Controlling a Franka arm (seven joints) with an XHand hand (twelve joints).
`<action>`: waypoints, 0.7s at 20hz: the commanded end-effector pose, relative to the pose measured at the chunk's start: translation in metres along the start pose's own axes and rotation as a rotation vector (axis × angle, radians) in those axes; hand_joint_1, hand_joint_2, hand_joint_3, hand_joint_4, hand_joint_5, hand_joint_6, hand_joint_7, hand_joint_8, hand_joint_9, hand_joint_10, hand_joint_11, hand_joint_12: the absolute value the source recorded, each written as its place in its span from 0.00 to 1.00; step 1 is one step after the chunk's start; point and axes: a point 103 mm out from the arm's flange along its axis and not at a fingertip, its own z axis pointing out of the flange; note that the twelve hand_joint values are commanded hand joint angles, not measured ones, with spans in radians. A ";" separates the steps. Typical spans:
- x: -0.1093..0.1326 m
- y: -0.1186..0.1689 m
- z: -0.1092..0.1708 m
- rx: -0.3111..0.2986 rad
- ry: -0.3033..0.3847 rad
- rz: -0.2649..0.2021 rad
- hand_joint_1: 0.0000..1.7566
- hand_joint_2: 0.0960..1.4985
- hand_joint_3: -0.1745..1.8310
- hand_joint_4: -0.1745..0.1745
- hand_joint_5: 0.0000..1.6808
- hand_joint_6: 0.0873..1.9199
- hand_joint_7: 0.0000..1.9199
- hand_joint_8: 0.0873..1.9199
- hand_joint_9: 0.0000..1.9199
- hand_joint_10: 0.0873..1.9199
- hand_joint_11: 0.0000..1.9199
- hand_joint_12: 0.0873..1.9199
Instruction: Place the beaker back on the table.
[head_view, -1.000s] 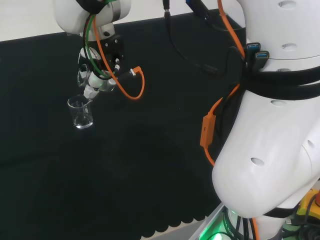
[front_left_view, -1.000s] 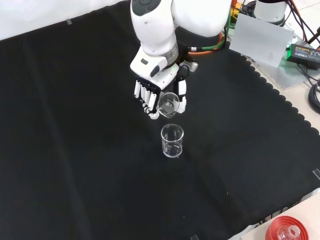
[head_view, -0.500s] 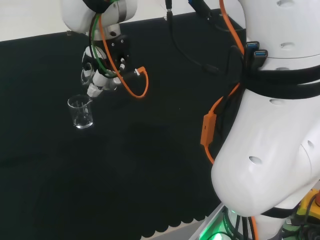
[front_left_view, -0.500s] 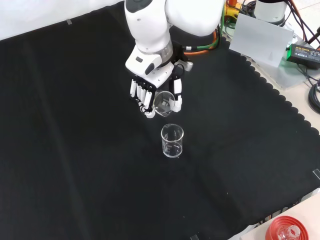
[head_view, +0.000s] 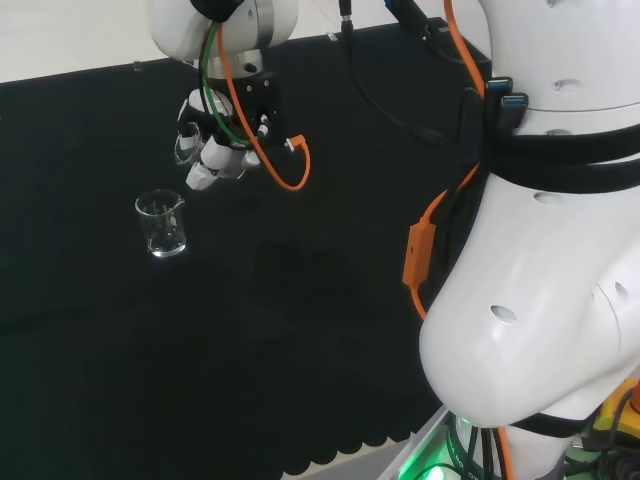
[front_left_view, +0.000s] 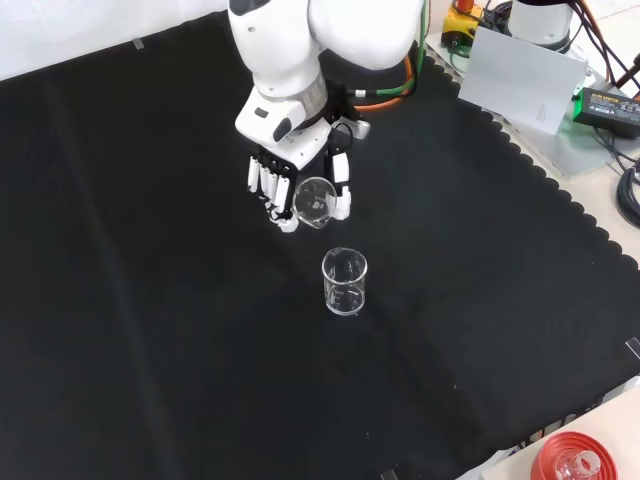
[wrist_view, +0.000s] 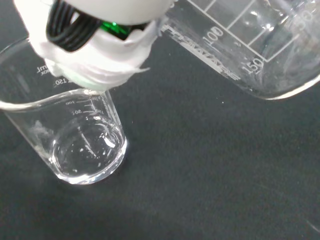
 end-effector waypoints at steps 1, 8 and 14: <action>-0.011 0.005 0.009 -0.054 0.081 -0.023 0.62 0.49 0.34 1.00 0.70 0.38 0.77 0.00 0.73 0.00 0.44 0.54; -0.022 0.014 0.023 -0.046 0.179 -0.013 0.62 0.49 0.34 1.00 0.70 0.38 0.77 0.00 0.73 0.00 0.43 0.54; -0.033 0.019 0.038 -0.037 0.248 -0.024 0.62 0.49 0.34 1.00 0.70 0.38 0.77 0.00 0.73 0.00 0.43 0.54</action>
